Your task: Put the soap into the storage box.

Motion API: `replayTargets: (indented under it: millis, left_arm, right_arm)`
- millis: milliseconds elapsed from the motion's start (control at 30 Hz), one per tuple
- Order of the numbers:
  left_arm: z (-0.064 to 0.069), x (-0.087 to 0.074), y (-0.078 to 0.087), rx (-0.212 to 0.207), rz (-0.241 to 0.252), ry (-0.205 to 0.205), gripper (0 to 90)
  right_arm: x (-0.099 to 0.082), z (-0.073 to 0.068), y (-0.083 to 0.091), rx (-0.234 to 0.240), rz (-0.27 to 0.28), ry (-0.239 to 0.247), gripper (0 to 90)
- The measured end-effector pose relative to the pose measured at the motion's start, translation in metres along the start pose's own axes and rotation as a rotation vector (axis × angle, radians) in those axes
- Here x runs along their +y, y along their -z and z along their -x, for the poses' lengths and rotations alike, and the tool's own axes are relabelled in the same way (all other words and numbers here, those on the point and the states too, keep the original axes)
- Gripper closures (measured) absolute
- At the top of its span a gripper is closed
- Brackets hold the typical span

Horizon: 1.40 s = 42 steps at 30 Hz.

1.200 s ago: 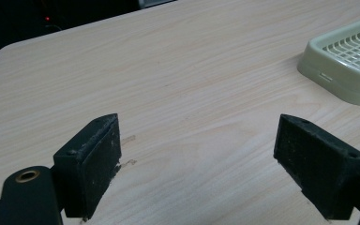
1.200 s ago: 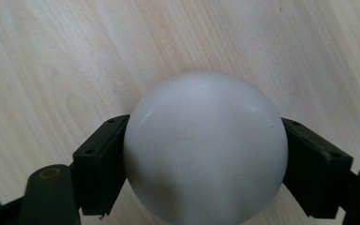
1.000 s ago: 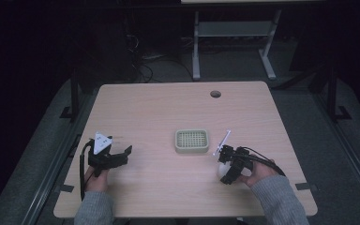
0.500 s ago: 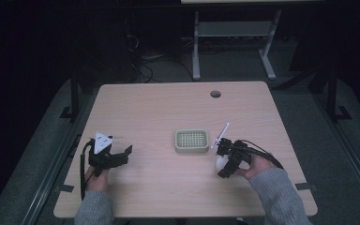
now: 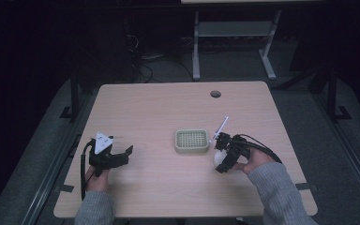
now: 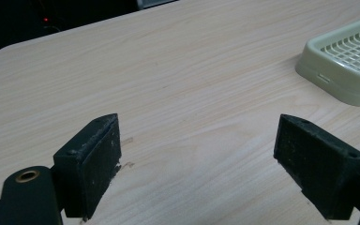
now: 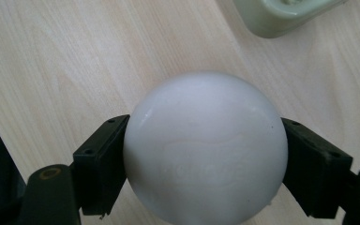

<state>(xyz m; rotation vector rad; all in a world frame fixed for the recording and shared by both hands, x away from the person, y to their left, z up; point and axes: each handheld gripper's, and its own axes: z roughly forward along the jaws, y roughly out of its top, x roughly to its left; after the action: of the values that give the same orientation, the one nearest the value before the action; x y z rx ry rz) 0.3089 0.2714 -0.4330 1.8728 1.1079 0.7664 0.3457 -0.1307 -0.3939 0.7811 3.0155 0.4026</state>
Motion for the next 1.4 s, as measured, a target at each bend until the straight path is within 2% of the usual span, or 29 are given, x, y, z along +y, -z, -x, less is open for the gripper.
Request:
replayTargets:
  millis: [633, 1267, 1400]
  left_arm:
    - [0.000, 0.000, 0.000, 0.001, 0.000, 0.001, 14.8]
    - [0.001, 0.001, 0.000, 0.001, -0.003, 0.001, 14.8]
    - [0.000, 0.001, 0.000, 0.002, -0.002, 0.003, 14.8]
  right_arm:
    - [0.022, 0.005, 0.011, -0.004, 0.004, 0.021, 21.9]
    - [0.042, 0.012, 0.012, 0.007, 0.014, 0.035, 21.8]
    - [0.046, 0.013, 0.011, 0.007, 0.002, 0.036, 21.9]
